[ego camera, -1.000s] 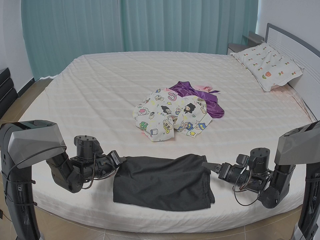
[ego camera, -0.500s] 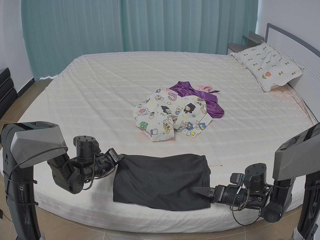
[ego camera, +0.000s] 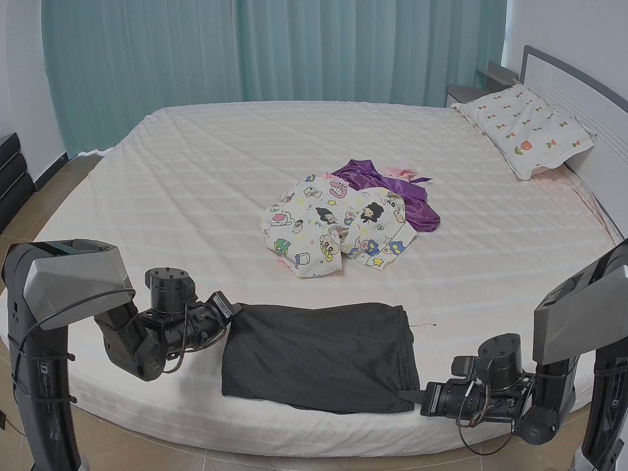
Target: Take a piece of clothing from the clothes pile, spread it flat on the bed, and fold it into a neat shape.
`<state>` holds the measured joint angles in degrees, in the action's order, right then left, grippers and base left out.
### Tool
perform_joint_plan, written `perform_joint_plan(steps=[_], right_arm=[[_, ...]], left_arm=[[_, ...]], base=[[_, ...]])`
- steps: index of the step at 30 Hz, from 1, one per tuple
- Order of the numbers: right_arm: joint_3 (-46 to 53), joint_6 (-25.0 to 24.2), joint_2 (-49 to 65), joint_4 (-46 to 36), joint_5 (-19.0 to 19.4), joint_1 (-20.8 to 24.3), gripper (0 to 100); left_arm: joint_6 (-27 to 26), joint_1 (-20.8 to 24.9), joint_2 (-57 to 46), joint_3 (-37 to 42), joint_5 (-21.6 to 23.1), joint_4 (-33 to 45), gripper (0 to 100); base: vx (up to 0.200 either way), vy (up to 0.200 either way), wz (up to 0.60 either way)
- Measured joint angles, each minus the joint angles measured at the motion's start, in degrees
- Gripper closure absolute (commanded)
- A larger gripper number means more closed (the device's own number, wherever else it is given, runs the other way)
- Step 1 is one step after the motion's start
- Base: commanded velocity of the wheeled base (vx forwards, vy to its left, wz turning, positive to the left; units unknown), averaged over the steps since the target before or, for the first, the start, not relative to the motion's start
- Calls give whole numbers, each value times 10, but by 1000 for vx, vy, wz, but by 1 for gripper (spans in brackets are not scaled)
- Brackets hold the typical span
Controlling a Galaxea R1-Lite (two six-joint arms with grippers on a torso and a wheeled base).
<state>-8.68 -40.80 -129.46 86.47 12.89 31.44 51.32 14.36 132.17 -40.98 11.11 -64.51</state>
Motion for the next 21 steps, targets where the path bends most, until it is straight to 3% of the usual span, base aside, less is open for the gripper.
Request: perform_joint_plan(steps=[9, 10, 21], right_arm=[[28, 31, -2, 0, -1, -4, 100], [30, 32, -2, 0, -1, -5, 0], [22, 37, -4, 15, 0, -12, 0]], left_arm=[[2, -1, 7, -7, -4, 0, 100], [2, -1, 8, -8, -4, 0, 0], [1, 3, 5, 0, -10, -4, 0]], base=[[0, 0, 0], [0, 0, 0], [0, 0, 0]])
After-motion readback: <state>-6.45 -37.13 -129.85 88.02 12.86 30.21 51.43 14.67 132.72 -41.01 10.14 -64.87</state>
